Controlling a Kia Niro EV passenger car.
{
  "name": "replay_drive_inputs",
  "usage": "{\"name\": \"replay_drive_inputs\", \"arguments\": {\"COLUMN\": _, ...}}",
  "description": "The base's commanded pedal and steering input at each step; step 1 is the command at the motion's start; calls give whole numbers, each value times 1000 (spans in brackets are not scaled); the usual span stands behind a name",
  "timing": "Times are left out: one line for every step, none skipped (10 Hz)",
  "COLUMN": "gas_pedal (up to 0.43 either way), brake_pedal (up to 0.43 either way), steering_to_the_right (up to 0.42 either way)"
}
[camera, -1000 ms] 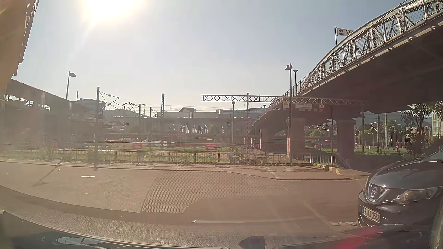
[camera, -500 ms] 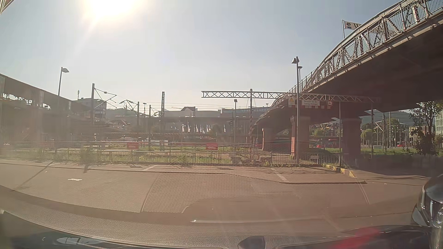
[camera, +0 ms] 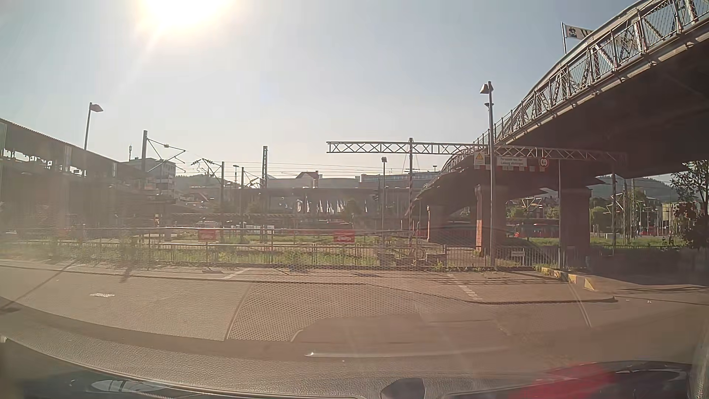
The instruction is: Follow the waypoints while adhering to traffic rules and regulations
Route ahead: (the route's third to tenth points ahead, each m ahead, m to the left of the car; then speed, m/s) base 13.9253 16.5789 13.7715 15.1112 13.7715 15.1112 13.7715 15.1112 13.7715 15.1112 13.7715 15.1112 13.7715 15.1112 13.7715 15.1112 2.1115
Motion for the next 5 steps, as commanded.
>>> {"name": "replay_drive_inputs", "arguments": {"gas_pedal": 0, "brake_pedal": 110, "steering_to_the_right": -151}}
{"name": "replay_drive_inputs", "arguments": {"gas_pedal": 0, "brake_pedal": 104, "steering_to_the_right": -179}}
{"name": "replay_drive_inputs", "arguments": {"gas_pedal": 0, "brake_pedal": 91, "steering_to_the_right": -199}}
{"name": "replay_drive_inputs", "arguments": {"gas_pedal": 0, "brake_pedal": 67, "steering_to_the_right": -214}}
{"name": "replay_drive_inputs", "arguments": {"gas_pedal": 0, "brake_pedal": 6, "steering_to_the_right": -228}}
